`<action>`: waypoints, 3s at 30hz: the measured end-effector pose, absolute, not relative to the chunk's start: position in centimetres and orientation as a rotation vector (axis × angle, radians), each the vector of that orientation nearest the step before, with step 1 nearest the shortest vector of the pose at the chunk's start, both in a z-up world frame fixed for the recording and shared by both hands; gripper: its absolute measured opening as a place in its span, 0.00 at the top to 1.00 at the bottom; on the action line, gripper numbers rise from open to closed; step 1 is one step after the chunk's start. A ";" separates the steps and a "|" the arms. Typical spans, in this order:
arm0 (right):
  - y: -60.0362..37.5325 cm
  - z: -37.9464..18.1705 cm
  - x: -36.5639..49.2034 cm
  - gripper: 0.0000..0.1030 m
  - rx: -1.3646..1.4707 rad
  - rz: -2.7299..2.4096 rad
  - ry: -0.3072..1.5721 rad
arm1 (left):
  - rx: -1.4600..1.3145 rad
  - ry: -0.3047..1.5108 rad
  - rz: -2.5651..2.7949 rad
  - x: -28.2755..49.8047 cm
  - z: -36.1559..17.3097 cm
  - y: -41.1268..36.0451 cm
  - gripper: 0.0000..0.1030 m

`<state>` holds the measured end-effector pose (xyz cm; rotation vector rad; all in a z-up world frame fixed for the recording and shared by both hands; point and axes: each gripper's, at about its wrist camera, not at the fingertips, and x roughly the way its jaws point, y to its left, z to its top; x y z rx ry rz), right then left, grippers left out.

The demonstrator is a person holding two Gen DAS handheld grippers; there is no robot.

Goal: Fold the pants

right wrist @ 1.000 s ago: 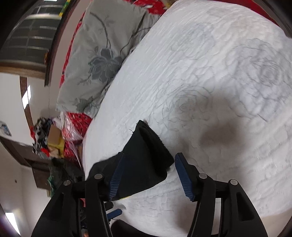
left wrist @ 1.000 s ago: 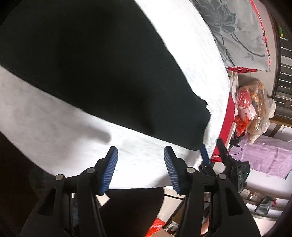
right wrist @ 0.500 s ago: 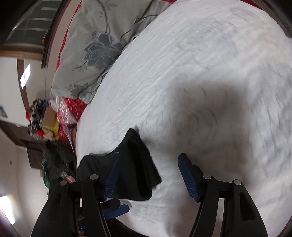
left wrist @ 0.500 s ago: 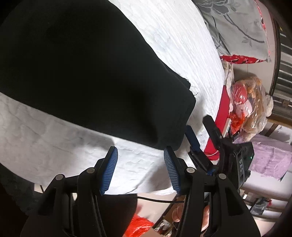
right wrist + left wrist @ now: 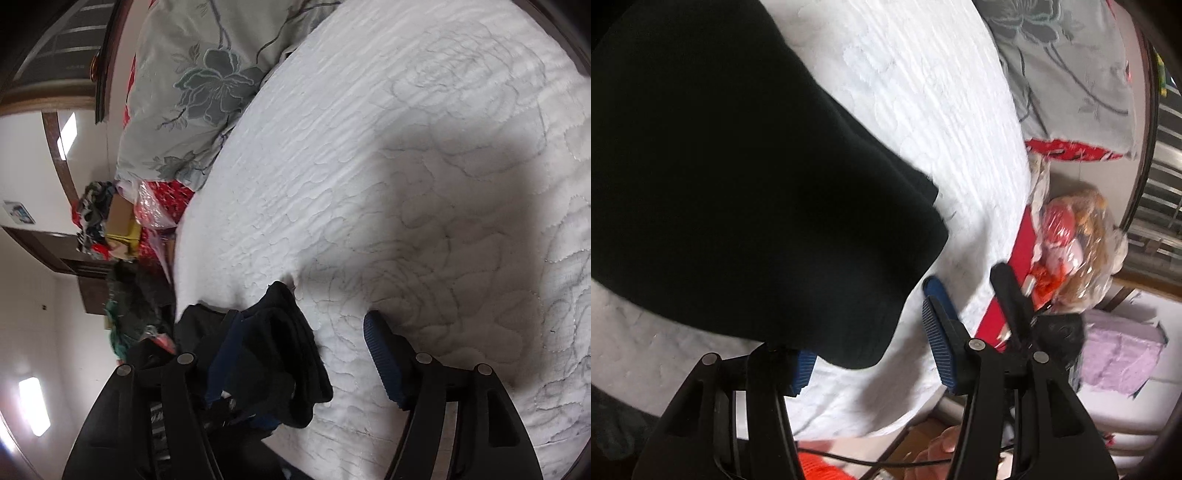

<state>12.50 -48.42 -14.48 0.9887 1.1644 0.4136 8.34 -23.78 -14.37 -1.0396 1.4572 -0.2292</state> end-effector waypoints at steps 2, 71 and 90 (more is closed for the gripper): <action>-48.7 -14.8 12.8 0.32 1.015 0.432 1.164 | -1.066 1.442 -0.238 8.5 -14.5 -23.6 0.50; -44.1 -10.5 15.8 0.46 0.549 0.464 1.210 | -1.178 1.456 -0.254 6.8 -13.8 -21.9 0.95; -47.4 -13.5 15.5 0.45 0.818 0.465 1.223 | -1.233 1.270 -0.124 4.2 -14.0 -22.0 0.44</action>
